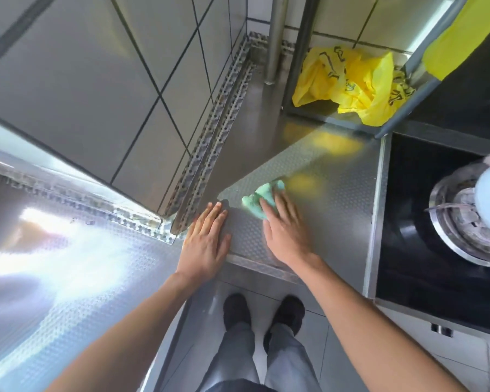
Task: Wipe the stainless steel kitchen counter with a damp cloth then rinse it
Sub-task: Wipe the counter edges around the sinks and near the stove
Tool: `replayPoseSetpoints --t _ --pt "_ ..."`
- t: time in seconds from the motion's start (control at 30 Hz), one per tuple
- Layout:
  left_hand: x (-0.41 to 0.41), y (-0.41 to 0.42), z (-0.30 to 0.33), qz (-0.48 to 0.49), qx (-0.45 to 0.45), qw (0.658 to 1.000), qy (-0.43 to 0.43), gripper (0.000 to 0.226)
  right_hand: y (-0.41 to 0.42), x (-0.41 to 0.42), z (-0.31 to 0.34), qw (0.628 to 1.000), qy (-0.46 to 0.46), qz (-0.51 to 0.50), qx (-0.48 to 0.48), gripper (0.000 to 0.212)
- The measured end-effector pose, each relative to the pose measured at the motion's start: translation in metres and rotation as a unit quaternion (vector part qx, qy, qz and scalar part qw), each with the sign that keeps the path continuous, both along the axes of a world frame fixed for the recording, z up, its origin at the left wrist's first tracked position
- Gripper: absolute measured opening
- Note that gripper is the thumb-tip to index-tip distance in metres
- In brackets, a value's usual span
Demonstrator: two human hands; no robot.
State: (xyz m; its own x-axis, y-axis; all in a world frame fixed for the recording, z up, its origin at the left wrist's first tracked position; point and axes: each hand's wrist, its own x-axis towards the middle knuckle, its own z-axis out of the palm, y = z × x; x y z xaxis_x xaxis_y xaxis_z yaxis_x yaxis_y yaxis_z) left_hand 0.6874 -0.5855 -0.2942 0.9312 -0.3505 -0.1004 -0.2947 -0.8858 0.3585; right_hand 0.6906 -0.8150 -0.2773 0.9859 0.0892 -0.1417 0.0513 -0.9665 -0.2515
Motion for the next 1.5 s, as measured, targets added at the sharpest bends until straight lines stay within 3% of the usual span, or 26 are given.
replayPoseSetpoints --t 0.17,0.33,0.47,0.57,0.7,0.8,0.93,1.07,1.5 --pt "0.003 0.008 0.030 0.009 -0.085 0.993 0.085 0.040 -0.043 -0.045 0.019 0.998 0.057 0.041 0.003 0.066" --pt "-0.046 0.022 0.070 0.024 -0.191 0.978 0.077 0.027 -0.088 -0.070 0.064 0.963 0.152 -0.101 0.198 0.049" --pt "-0.097 0.027 0.093 0.043 -0.241 0.961 0.132 0.028 -0.111 -0.109 0.099 0.920 0.125 -0.194 0.317 0.045" --pt "-0.133 0.023 0.103 0.040 -0.229 0.962 0.146 0.023 -0.126 -0.142 0.117 0.886 0.096 -0.229 0.391 0.045" --pt "-0.174 -0.002 0.119 0.088 -0.226 0.961 0.135 0.026 -0.147 -0.175 0.122 0.865 0.088 -0.248 0.427 0.044" --pt "-0.204 -0.034 0.129 0.144 -0.230 0.956 0.114 0.024 -0.165 -0.179 0.120 0.884 0.108 -0.197 0.411 0.045" --pt "-0.254 -0.088 0.141 0.234 -0.231 0.940 0.089 0.018 -0.196 -0.162 0.126 0.913 0.156 -0.051 0.374 0.046" --pt "-0.330 -0.145 0.149 0.348 -0.237 0.905 0.064 0.016 -0.231 -0.154 0.144 0.929 0.178 0.078 0.315 0.045" --pt "-0.566 -0.252 0.173 0.592 -0.245 0.768 0.003 0.016 -0.204 -0.242 0.165 0.899 0.219 0.251 0.286 0.044"
